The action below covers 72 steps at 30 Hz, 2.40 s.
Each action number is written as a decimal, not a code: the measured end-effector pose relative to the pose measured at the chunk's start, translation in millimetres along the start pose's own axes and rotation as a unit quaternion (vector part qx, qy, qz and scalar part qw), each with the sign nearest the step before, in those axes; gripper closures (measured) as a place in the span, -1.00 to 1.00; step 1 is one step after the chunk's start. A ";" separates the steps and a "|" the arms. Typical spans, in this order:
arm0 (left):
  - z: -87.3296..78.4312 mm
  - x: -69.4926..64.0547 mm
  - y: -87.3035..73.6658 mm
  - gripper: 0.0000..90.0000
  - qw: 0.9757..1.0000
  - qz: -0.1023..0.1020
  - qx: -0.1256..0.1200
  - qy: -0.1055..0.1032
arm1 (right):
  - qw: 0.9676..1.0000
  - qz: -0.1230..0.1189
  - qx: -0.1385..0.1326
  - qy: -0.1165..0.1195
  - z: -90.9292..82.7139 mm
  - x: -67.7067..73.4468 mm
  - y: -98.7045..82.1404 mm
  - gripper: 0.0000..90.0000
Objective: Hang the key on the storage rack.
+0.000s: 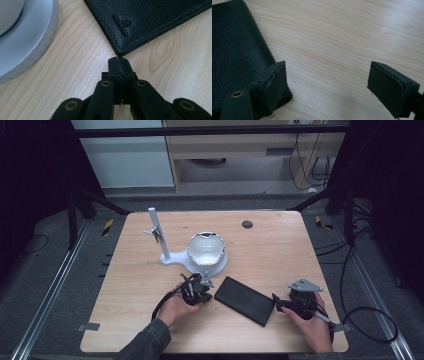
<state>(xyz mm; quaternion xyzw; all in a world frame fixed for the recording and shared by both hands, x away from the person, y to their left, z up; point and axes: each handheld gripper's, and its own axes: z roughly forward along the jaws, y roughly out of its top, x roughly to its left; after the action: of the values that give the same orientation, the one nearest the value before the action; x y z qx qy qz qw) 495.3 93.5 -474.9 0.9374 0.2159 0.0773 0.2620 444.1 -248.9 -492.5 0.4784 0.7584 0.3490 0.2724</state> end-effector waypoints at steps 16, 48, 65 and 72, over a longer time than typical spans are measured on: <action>4.9 0.4 1.9 1.00 1.000 0.003 0.004 -0.002 | 1.000 0.007 -0.001 0.002 -1.1 -0.4 0.0 -0.65; -4.2 6.7 6.8 1.00 0.996 -0.020 -0.079 -0.035 | 0.993 -0.035 -0.012 0.109 -10.7 53.4 34.3 -0.76; -8.1 12.4 23.7 0.99 0.995 -0.023 -0.088 -0.037 | 0.979 -0.135 0.088 0.127 17.1 100.2 71.2 -0.79; -9.4 14.2 26.4 0.99 0.994 -0.029 -0.095 -0.037 | 0.976 -0.150 0.103 0.119 20.9 102.4 72.3 -0.67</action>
<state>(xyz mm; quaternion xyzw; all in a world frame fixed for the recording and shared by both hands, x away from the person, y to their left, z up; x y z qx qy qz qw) 515.2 83.7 -452.5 0.9038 0.2252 0.0550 0.3597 458.1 -127.9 -456.2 0.3396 0.8804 0.2786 0.1789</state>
